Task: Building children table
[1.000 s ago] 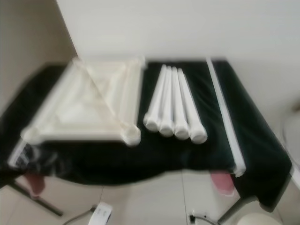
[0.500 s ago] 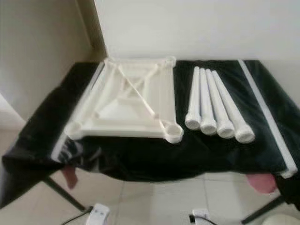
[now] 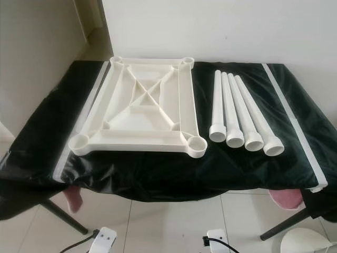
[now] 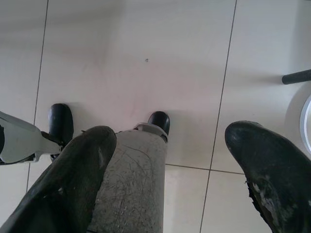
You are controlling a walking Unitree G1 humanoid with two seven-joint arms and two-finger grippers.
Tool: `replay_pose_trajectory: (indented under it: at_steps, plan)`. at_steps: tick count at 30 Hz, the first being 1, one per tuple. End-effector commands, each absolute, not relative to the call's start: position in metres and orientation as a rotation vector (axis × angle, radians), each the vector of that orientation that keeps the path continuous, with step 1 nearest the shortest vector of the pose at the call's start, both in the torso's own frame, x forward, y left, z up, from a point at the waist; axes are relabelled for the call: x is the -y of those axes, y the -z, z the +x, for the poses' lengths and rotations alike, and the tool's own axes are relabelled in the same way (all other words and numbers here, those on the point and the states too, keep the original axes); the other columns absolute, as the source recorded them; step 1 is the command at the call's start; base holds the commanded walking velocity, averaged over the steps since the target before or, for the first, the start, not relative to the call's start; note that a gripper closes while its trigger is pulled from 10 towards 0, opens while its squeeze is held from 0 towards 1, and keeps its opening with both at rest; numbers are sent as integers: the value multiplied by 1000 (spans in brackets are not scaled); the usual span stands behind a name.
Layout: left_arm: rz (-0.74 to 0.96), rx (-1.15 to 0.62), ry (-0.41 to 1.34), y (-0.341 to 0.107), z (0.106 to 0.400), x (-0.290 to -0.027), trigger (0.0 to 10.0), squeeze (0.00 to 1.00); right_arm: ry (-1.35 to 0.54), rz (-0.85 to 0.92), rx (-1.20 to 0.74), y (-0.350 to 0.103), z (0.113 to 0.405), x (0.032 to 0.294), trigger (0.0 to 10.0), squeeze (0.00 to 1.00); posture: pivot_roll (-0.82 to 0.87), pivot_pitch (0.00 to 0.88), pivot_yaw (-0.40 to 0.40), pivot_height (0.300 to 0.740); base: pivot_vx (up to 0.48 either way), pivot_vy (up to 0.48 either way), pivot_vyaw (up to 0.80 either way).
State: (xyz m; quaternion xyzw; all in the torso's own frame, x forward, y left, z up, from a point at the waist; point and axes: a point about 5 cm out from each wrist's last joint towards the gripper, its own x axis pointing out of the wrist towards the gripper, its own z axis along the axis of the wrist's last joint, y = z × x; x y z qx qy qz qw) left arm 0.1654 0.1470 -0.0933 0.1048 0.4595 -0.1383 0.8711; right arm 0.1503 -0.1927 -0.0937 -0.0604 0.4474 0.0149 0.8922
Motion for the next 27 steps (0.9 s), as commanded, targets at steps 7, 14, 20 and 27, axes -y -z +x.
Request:
replay_pose_trajectory:
  at_steps: [7, 14, 20, 27]
  plan:
    - [145, -889, 386, 88, 171, -145, 10000, 0, 13, -2, -879, 88, 156, 207, 10000, 0, 2, 0, 30, 740, 0, 0, 0]
    - [165, -723, 557, 63, 205, -154, 10000, 0, -193, 0, -784, 76, 173, 203, 10000, 0, -2, 0, 29, 740, 0, 0, 0]
    - [215, -695, 683, 59, 206, -155, 10000, 0, -276, -53, -740, 72, 176, 202, 10000, 0, -8, 0, 31, 740, 0, 0, 0]
    - [162, -727, 727, 61, 200, -157, 10000, 1000, -307, -27, -748, 73, 170, 206, 10000, 1000, -11, 8, 28, 740, 0, 0, 0]
